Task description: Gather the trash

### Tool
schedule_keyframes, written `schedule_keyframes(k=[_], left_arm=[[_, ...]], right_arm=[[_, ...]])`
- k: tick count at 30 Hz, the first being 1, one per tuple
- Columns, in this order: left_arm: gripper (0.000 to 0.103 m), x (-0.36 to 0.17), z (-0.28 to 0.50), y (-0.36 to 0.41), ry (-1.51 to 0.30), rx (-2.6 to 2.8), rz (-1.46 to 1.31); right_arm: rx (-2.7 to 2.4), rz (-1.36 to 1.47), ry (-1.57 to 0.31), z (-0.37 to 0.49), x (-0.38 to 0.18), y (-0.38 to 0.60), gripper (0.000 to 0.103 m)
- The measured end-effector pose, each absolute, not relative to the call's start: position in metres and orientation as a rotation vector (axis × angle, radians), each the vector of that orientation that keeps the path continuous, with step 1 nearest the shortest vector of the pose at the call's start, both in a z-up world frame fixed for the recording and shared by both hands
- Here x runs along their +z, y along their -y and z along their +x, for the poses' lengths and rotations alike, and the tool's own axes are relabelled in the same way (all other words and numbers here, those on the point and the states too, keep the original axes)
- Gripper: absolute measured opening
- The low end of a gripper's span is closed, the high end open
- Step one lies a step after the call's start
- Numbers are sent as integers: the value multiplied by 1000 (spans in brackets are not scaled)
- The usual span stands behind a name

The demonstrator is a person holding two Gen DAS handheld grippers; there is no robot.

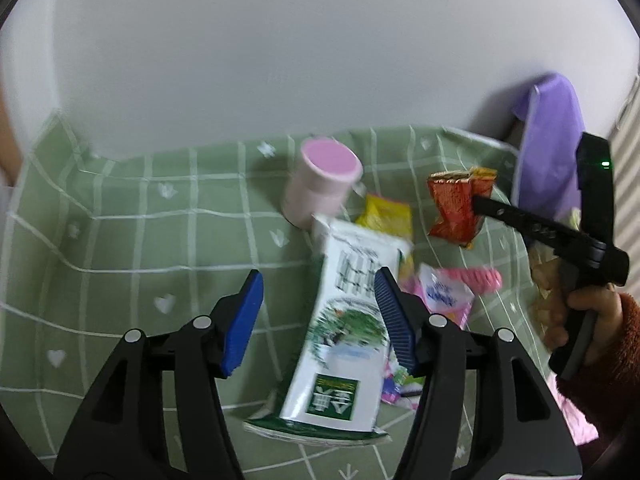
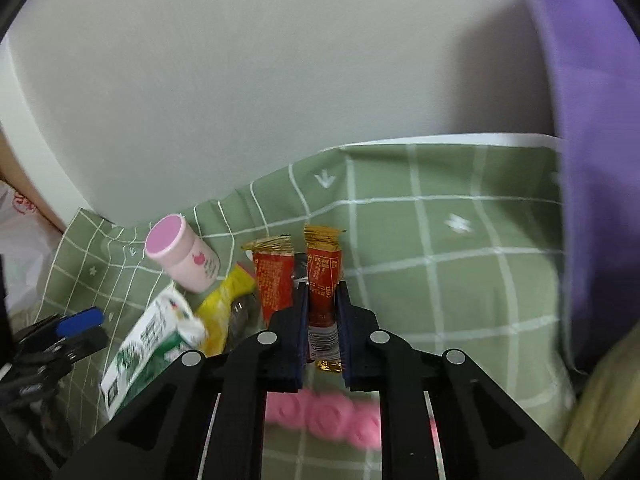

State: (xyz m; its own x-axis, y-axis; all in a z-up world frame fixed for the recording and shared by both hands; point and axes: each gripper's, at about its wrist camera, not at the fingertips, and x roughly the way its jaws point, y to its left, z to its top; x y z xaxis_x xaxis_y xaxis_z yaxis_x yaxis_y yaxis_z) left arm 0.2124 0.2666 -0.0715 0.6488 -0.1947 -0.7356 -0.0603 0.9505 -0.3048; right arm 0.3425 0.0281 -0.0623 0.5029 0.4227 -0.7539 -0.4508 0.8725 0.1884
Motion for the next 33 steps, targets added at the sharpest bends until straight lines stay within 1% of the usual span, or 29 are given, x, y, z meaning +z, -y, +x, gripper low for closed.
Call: schedule_keyframes(k=[3,4,5,6,7,14,18,21,25,26,27,30,33], left_arm=[[57,-75,220,-254,-897,-90,-259],[57,-73,222,-250,-895,-92,-244],[57,-71,223,-247,-887,-89,-233],[57,-69,223,-245,-881,-87,-230],[57,-68,223,-245,-876,-84,-233],[57,-68,215,-251,-862,-47,-242],[57,-66,208,-261,-856,-37,-258],[57,-66,202,-265,-854,-36,-259],[57,-67,196,-265,-863,-47,-264],[57,-68,196,-264,-864,-51,-266],[57,-68,196,-264,-867,-56,-268],[59,-69,199,-259,-886,-73,-267],[62,-71,208,-249,-920,-102,-245]], right_arm=[[552,6,-909,333,-62,-11,15],[567,18,-899,331,-63,-8,18],[567,12,-889,329,-63,-7,26],[560,-10,-877,327,-64,-6,54],[568,-19,-870,325,-66,-7,61],[627,-71,-897,322,-89,-19,61],[699,-166,-885,323,-94,-40,61],[727,-288,-877,327,-97,-59,61],[741,-360,-923,340,-108,-70,61],[752,-356,-932,343,-108,-70,57],[745,-358,-935,344,-107,-69,35],[715,-341,-924,344,-99,-60,21],[675,-296,-896,335,-84,-40,19]])
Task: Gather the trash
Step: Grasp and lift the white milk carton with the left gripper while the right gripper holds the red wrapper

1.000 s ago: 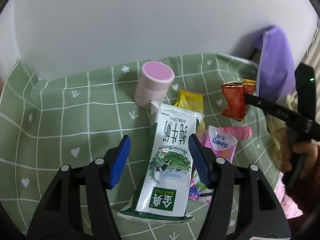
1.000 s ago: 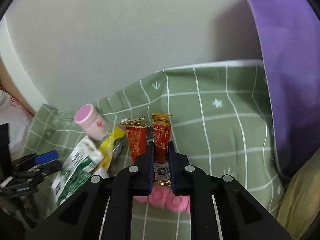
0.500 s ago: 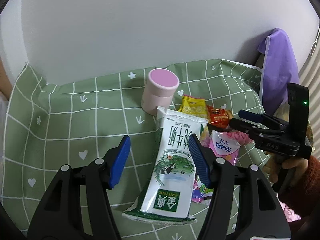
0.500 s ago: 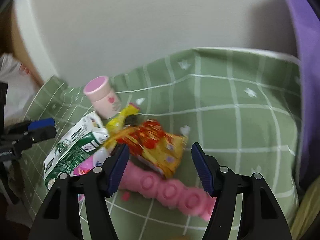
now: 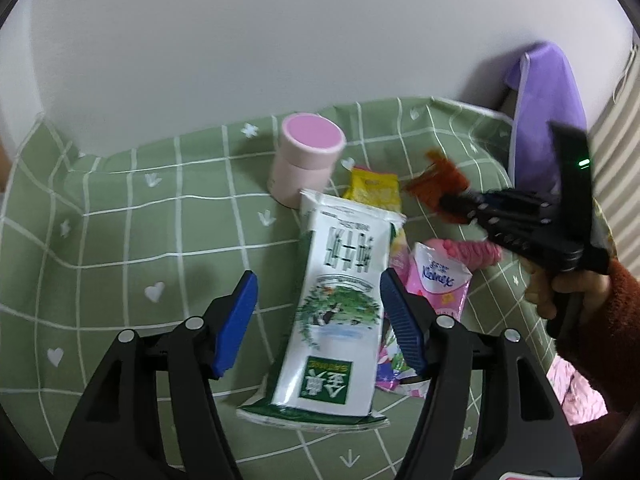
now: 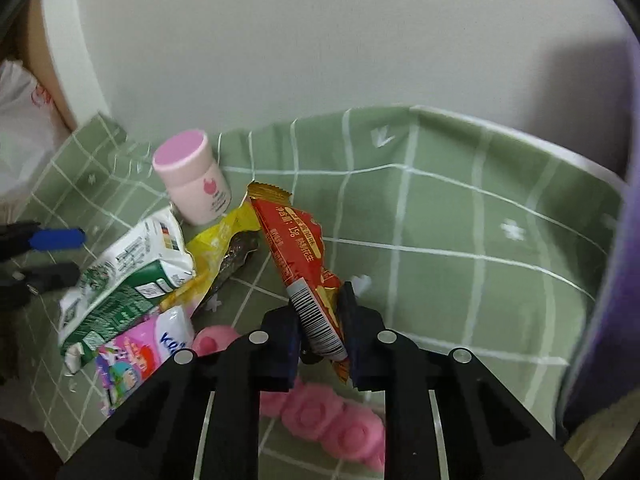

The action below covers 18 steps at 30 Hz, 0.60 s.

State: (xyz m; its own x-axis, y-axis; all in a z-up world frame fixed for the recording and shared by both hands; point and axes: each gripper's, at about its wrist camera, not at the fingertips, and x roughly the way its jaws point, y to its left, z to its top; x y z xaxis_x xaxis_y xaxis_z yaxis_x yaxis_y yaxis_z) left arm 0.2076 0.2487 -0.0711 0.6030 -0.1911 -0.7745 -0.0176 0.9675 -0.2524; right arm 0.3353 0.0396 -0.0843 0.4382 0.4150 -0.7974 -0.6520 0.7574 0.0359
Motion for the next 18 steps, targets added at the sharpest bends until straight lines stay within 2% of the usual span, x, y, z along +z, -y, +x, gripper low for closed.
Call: schedule_keyframes(k=[9,18], left_arm=[[62,-86,250,-214,-1027,-91,-95],[59,-88,259,-212,-1050,-76,-127]], right_arm=[[568,-148,-867,301,-54,33,19],[504,-104,-854,268,-45,66,19]])
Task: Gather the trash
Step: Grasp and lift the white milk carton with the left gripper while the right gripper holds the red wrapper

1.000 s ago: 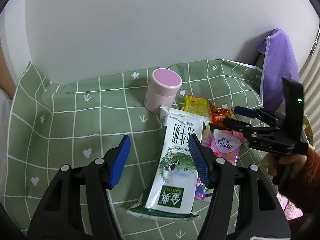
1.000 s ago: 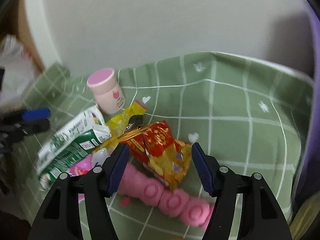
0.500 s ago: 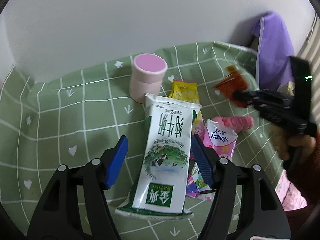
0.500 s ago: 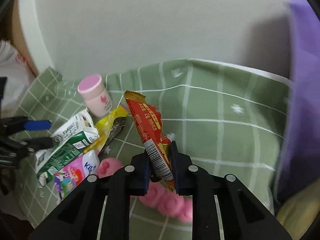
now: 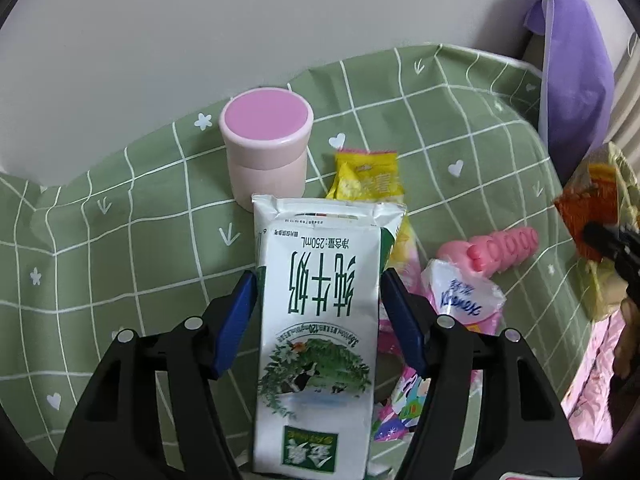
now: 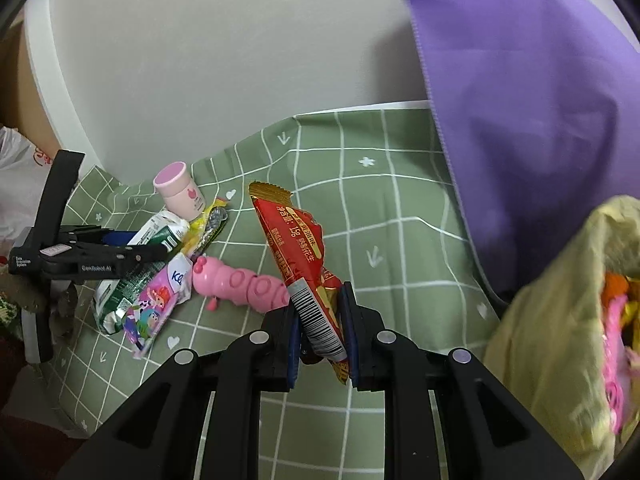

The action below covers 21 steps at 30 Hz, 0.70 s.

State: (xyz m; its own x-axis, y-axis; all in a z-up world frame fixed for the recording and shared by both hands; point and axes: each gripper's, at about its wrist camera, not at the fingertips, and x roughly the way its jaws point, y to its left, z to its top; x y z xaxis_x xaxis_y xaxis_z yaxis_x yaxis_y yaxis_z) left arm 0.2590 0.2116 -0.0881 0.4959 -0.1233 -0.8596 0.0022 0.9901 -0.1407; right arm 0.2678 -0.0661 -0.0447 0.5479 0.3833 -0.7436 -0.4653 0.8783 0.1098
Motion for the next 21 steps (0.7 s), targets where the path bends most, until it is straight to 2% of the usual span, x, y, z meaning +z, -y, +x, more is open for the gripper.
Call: schedule_keyframes(k=[15,21], left_arm=[[56,-12,225,-192,-738,-171,-182],[56,-9,237,-183,-779,-161,-93]], right_arm=[[422,-96,-788,244,-19,95,19],[408,-99,-802,241,-18,100,19]])
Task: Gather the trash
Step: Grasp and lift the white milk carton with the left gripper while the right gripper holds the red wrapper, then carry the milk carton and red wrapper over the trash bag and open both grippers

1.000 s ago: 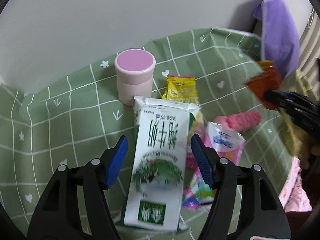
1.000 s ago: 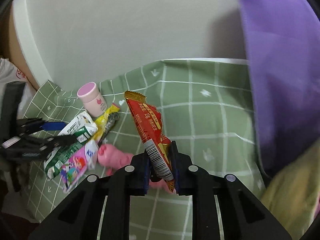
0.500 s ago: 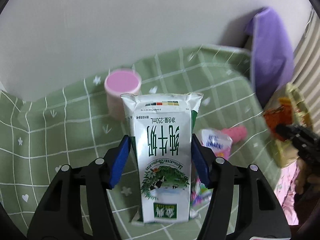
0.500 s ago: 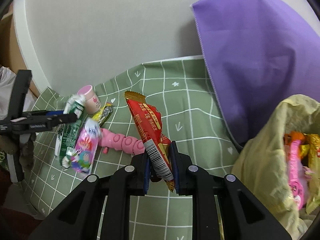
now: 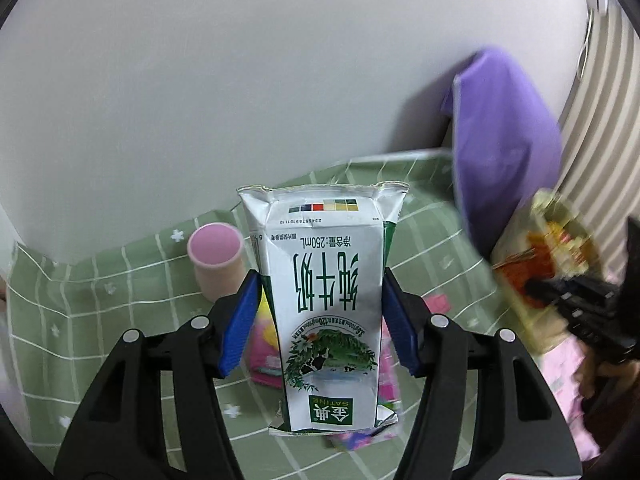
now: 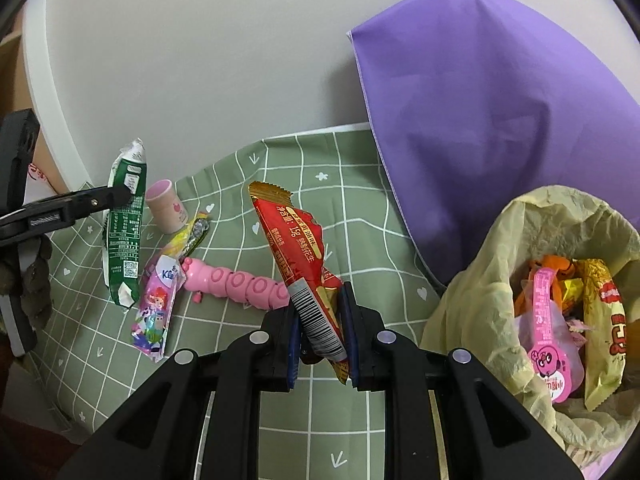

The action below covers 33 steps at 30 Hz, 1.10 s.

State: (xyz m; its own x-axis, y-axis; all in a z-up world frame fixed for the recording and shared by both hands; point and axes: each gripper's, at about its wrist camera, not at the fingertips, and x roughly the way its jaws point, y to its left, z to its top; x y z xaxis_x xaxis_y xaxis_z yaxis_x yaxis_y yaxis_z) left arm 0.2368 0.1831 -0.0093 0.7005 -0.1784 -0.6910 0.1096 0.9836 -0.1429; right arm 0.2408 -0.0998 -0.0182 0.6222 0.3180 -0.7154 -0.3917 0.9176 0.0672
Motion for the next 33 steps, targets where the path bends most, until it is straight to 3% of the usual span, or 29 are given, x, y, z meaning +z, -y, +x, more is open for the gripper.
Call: schedule_keyframes(k=[12,20,30,31,33], left_arm=[[56,-77,254,-204,-984,-132,-173],[66,-77,253,-211,-983,-143,-218],[65,-88,267,-202,-1057,-99,-162],[60,-88,267,-204,-1059,-93,-173],[60,-83,267,-211,-1055,-87,-209]], right_arm=[[433,-112,-840,247,-31,85,19],[456,-129,-835,248,-31,77,19],[455,-126,-839,242,-31,82,19],[455,-125,-837,241,-30,83,19],[452,-122,-828,239,-28,85,19]])
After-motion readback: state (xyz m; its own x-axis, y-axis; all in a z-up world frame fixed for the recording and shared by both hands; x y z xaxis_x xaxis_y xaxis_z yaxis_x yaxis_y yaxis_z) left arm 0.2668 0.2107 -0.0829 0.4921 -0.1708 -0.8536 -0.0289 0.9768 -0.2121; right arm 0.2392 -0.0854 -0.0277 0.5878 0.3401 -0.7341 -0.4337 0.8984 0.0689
